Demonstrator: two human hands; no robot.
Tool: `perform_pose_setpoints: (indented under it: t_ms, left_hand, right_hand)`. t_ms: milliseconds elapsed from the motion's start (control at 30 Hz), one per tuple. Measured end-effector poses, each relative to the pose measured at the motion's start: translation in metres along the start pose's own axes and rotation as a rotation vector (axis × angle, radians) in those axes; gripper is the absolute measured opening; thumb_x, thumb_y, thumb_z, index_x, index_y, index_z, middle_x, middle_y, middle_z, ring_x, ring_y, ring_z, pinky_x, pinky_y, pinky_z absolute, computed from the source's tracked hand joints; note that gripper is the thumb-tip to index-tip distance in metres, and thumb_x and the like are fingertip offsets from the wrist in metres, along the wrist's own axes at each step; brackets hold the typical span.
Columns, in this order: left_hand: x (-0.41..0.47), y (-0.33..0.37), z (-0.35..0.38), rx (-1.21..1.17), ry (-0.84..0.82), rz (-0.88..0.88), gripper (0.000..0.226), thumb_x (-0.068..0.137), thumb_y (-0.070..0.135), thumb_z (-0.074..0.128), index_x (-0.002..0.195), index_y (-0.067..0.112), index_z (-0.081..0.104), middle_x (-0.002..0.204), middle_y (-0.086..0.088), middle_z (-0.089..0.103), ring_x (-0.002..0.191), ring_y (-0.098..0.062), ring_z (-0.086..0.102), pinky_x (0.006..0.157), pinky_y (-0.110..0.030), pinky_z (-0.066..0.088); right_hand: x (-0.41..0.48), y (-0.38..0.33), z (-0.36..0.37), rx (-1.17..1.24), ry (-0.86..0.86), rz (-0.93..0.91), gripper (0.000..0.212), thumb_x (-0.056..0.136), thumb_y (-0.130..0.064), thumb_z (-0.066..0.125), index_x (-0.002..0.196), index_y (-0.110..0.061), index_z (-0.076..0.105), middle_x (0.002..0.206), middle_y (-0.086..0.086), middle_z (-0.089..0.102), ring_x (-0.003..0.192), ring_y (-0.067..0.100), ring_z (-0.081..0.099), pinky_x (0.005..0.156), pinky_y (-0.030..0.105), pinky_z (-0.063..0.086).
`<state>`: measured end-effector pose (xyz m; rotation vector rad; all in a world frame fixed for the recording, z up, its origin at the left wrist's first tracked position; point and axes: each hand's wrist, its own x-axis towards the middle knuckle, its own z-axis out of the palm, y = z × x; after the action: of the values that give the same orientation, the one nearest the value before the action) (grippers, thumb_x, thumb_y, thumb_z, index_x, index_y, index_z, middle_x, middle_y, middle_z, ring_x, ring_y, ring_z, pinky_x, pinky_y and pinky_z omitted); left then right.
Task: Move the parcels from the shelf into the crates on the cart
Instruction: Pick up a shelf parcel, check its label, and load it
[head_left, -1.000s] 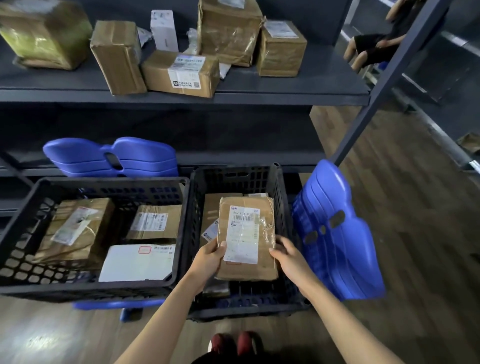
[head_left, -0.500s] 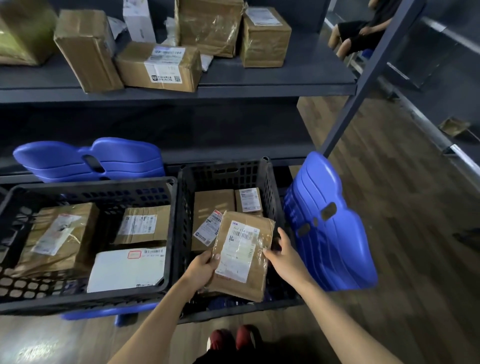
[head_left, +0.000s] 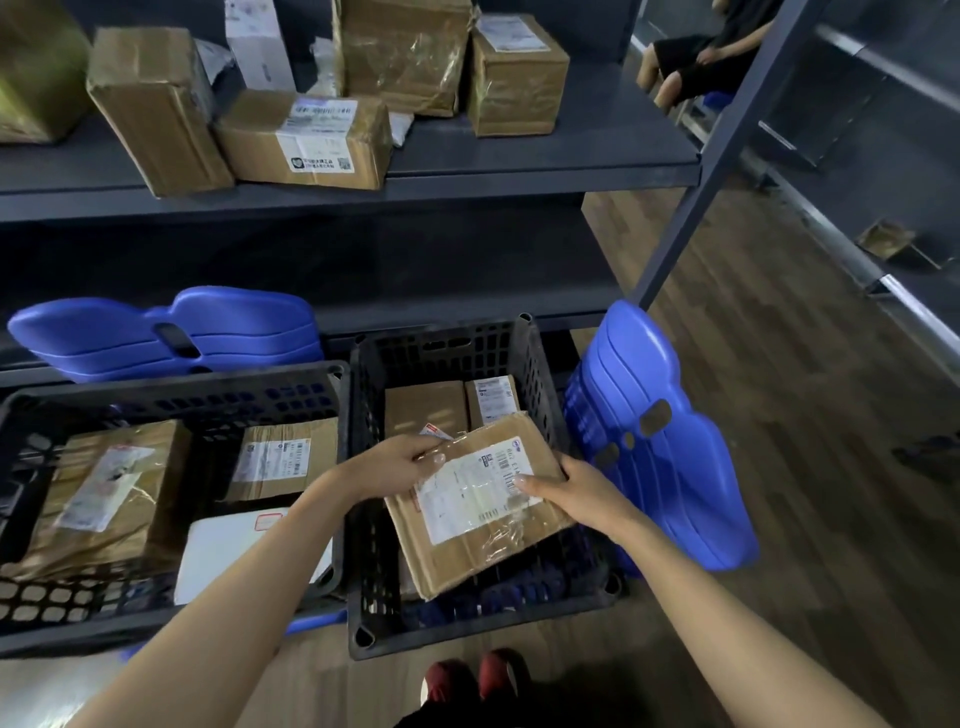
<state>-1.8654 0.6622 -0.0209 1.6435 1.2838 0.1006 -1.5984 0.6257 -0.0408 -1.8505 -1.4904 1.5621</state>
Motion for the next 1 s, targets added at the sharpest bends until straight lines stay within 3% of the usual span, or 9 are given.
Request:
perform_pose_setpoints:
  t_ms: [133,233,300,400,500,600,733,900,1000]
  left_hand:
    - [0.011,-0.002,0.005,0.135,0.169,0.028,0.028,0.099,0.025,0.048,0.12,0.017,0.066,0.116,-0.001,0.067,0.11,-0.019,0.06,0.095,-0.032,0.046]
    - [0.016,-0.01,0.028,-0.019,0.413,-0.005,0.029,0.093,0.023,0.061,0.121,0.019,0.068,0.147,0.002,0.046,0.133,-0.018,0.046,0.107,-0.026,0.036]
    - [0.015,-0.016,0.047,-0.206,0.559,-0.105,0.038,0.086,0.028,0.07,0.123,0.02,0.063,0.141,0.001,0.052,0.123,-0.021,0.056,0.1,-0.031,0.046]
    - [0.01,-0.029,0.072,-0.576,0.709,-0.304,0.062,0.074,0.026,0.083,0.126,0.012,0.054,0.105,0.003,0.066,0.094,-0.019,0.065,0.079,-0.035,0.055]
    - [0.012,-0.044,0.092,-0.947,0.678,-0.435,0.047,0.076,0.016,0.081,0.116,0.001,0.063,0.102,-0.012,0.07,0.091,-0.032,0.068,0.082,-0.044,0.057]
    - [0.011,-0.055,0.115,-1.101,0.581,-0.446,0.042,0.086,0.006,0.069,0.127,0.007,0.06,0.115,-0.014,0.068,0.098,-0.029,0.067,0.085,-0.042,0.056]
    - [0.008,-0.064,0.133,-1.043,0.489,-0.432,0.029,0.093,0.003,0.058,0.111,0.024,0.068,0.108,-0.005,0.07,0.083,-0.023,0.066,0.051,-0.03,0.055]
    - [0.012,-0.075,0.151,-0.907,0.495,-0.456,0.028,0.092,0.0,0.056,0.111,0.019,0.064,0.104,-0.003,0.07,0.081,-0.018,0.064,0.051,-0.025,0.052]
    - [0.02,-0.085,0.157,-0.856,0.476,-0.471,0.035,0.091,-0.003,0.055,0.118,0.018,0.062,0.101,-0.001,0.07,0.089,-0.019,0.068,0.068,-0.032,0.058]
  right_hand:
    - [-0.002,0.009,0.01,0.022,0.052,0.018,0.056,0.077,-0.06,0.068,0.127,-0.036,0.058,0.097,-0.025,0.069,0.081,-0.012,0.065,0.058,0.006,0.046]
    - [0.001,0.019,0.018,0.053,0.084,0.044,0.052,0.083,-0.056,0.065,0.128,-0.032,0.058,0.1,-0.021,0.069,0.084,-0.007,0.066,0.064,0.01,0.049]
    - [0.003,0.026,0.023,0.072,0.086,0.072,0.049,0.086,-0.051,0.063,0.13,-0.03,0.057,0.104,-0.018,0.069,0.09,-0.001,0.067,0.075,0.019,0.054]
    - [0.003,0.037,0.027,0.071,0.104,0.103,0.051,0.089,-0.052,0.058,0.134,-0.027,0.053,0.113,-0.014,0.065,0.099,0.003,0.063,0.08,0.021,0.05]
    - [0.004,0.046,0.031,0.071,0.15,0.124,0.054,0.09,-0.052,0.056,0.135,-0.024,0.05,0.11,-0.015,0.063,0.098,0.003,0.06,0.076,0.018,0.046]
    - [0.004,0.053,0.036,0.008,0.2,0.115,0.051,0.092,-0.05,0.055,0.135,-0.023,0.049,0.105,-0.015,0.061,0.092,0.003,0.059,0.073,0.02,0.045]
    - [0.007,0.06,0.036,-0.113,0.229,0.142,0.06,0.092,-0.053,0.05,0.141,-0.019,0.042,0.129,-0.001,0.06,0.116,0.02,0.058,0.096,0.04,0.048]
    - [0.007,0.076,0.043,-0.179,0.219,0.19,0.064,0.093,-0.054,0.049,0.143,-0.016,0.039,0.133,0.003,0.058,0.117,0.022,0.058,0.096,0.043,0.05]
    - [0.01,0.087,0.05,-0.223,0.235,0.213,0.06,0.094,-0.05,0.051,0.14,-0.013,0.042,0.126,0.004,0.062,0.108,0.019,0.062,0.088,0.036,0.054]
